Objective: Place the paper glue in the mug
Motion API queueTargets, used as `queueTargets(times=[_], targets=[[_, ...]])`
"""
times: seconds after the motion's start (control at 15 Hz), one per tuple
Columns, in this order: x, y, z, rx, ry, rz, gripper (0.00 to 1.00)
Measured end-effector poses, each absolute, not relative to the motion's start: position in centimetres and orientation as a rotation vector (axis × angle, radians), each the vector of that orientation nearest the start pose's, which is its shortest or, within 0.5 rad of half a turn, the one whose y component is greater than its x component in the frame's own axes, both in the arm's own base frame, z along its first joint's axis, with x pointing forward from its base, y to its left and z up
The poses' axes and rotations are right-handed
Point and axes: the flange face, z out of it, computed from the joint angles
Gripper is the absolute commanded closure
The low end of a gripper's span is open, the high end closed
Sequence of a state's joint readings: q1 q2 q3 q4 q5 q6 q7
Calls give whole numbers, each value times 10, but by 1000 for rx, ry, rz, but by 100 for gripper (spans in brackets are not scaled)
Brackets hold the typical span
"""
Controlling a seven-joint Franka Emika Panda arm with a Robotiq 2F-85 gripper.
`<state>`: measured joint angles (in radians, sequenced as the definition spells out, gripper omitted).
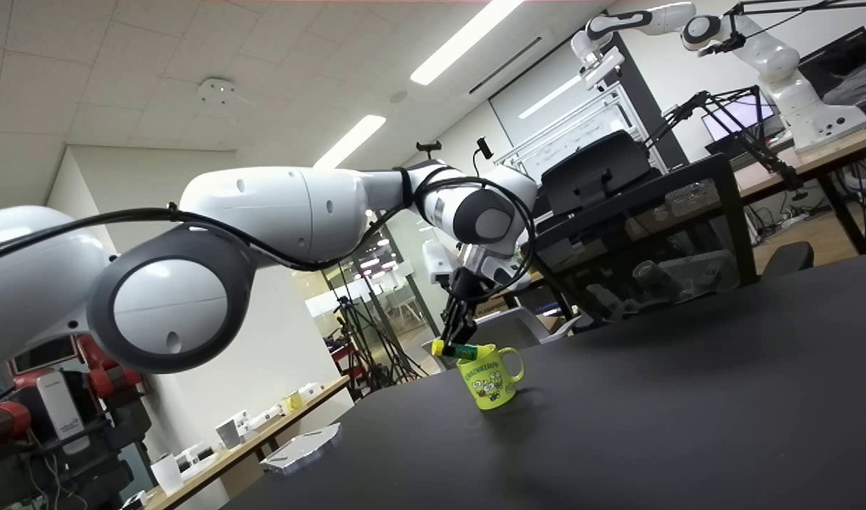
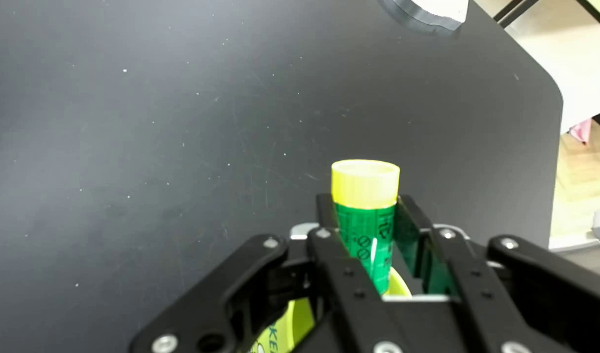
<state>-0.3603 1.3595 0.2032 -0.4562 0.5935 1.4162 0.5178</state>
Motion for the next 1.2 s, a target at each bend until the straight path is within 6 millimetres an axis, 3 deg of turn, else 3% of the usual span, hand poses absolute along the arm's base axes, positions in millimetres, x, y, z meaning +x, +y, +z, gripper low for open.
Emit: queueTargets(times=[0.13,0.2,0.33,0.67,0.87,1.2], targets=[[755,-151,212,-2133,936,577,91],[755,-151,212,-2132,939,575,41],[756,-151,212,-2129,946,575,36],[757,-150,217,-2109,946,569,2],[760,-150,233,-2104,926,535,0],[764,-146,281,-2108,871,489,0]])
